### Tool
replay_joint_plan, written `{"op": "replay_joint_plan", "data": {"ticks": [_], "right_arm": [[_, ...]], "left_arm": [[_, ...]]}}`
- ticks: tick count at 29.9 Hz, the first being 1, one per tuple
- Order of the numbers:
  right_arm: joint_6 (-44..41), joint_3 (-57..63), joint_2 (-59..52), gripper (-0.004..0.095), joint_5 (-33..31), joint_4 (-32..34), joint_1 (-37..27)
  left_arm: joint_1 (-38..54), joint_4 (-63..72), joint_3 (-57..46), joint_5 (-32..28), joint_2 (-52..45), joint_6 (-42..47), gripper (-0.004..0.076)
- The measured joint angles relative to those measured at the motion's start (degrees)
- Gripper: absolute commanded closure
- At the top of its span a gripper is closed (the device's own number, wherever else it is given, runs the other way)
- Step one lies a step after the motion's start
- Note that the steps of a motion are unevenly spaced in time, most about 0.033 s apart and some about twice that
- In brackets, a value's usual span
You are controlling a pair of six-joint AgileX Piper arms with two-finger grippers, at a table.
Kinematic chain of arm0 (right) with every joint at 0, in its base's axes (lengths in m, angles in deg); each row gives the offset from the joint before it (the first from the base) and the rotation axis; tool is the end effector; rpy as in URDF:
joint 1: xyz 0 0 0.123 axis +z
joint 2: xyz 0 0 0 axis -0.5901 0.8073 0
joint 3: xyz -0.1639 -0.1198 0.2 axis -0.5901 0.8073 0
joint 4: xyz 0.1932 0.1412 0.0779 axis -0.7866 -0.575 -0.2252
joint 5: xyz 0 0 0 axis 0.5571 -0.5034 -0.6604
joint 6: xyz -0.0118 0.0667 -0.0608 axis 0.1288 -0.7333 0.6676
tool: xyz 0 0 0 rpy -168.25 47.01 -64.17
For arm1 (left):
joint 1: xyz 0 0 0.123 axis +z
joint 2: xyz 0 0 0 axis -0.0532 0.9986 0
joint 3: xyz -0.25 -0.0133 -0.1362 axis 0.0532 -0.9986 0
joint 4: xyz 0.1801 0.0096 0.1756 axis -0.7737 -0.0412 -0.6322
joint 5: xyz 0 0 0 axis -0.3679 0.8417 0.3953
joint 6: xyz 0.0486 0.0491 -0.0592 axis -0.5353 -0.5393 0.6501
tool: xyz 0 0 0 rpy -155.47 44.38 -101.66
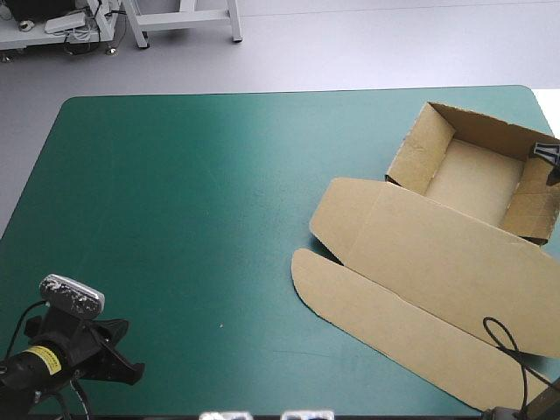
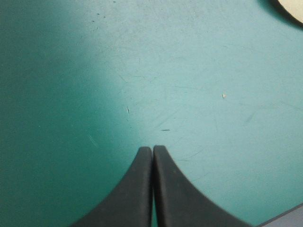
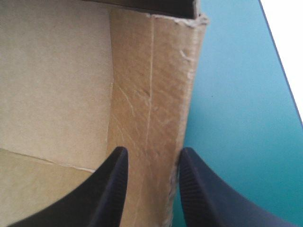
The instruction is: Fold the box
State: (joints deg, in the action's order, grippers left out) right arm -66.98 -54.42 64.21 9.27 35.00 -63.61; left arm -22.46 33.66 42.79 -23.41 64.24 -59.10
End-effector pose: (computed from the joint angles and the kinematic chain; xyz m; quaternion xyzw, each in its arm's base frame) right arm 0.3383 -0.1627 0.3454 0.1889 0.9606 0.0075 0.2037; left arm 0.0572 -0.0246 0.3199 0.1934 0.9110 -0.0720 0.3570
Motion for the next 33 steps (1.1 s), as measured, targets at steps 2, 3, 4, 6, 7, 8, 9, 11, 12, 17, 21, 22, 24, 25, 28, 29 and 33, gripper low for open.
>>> {"op": "replay_joint_plan", "data": {"ticks": [2, 3, 4, 6, 7, 8, 9, 11, 12, 17, 21, 22, 24, 25, 28, 29, 33], "right_arm": [[0.1, 0.0, -2.2, 0.0574, -0.1, -0.5, -0.1], [0.1, 0.0, -3.4, 0.0574, -0.1, -0.9, -0.1], [0.1, 0.0, -4.5, 0.0574, -0.1, -1.6, -0.1], [0.1, 0.0, -6.4, 0.0574, -0.3, -3.0, -0.1], [0.1, 0.1, -7.4, 0.0576, -0.3, -3.5, -0.1], [0.1, 0.1, -8.3, 0.0584, -0.3, -4.1, -0.1], [0.1, 0.3, -9.3, 0.0609, -0.3, -4.7, -0.1], [0.1, 1.2, -11.7, 0.0709, -0.3, -5.8, -0.1], [0.1, 1.9, -12.8, 0.0759, -0.3, -6.2, -0.1], [0.8, 10.8, -20.7, 0.0925, -0.3, -6.2, 2.0], [2.1, 20.8, -27.7, 0.0925, -0.3, -5.3, 5.8], [2.8, 23.8, -29.6, 0.0925, -0.3, -5.1, 7.0], [4.1, 29.1, -33.1, 0.0925, 0.0, -5.1, 9.3], [4.8, 31.9, -35.3, 0.0925, 0.5, -5.1, 10.4], [6.4, 39.4, -42.7, 0.0925, 2.3, -5.1, 12.8], [7.1, 41.6, -45.4, 0.0925, 3.1, -5.2, 13.5], [10.6, 49.1, -55.6, 0.0925, 5.9, -5.7, 15.8]], "left_arm": [[0.0, 0.0, 0.0, 0.0, 0.0, -0.1, 0.0733], [0.0, 0.0, 0.0, 0.0, 0.0, -0.1, 0.0733], [0.0, 0.0, 0.0, 0.0, 0.0, -0.1, 0.0733], [0.0, 0.0, 0.0, 0.0, 0.0, -0.1, 0.0733], [0.0, 0.0, 0.0, 0.0, 0.0, -0.2, 0.0733], [0.0, 0.0, 0.0, 0.0, 0.0, -0.2, 0.0733], [0.0, 0.0, 0.0, 0.0, 0.0, -0.2, 0.0733], [0.0, 0.0, 0.0, 0.0, 0.0, -0.2, 0.0733], [0.0, 0.0, 0.0, 0.0, 0.0, -0.2, 0.0733], [0.0, 0.0, 0.0, -0.1, 0.0, -0.2, 0.0733], [0.0, -1.6, -0.1, -0.2, -0.3, -0.2, 0.0733], [0.0, -2.3, -0.5, -0.3, -0.6, -0.2, 0.0733], [0.0, -3.9, -1.7, -0.8, -1.5, 0.2, 0.0733], [0.0, -4.6, -2.5, -1.0, -2.3, 0.4, 0.0733], [0.0, -5.7, -5.7, -1.0, -5.3, 1.9, 0.0733], [0.0, -5.8, -6.7, -1.0, -6.7, 2.4, 0.0733], [0.0, -5.8, -10.0, -1.0, -13.1, 3.1, 0.0733]]}}
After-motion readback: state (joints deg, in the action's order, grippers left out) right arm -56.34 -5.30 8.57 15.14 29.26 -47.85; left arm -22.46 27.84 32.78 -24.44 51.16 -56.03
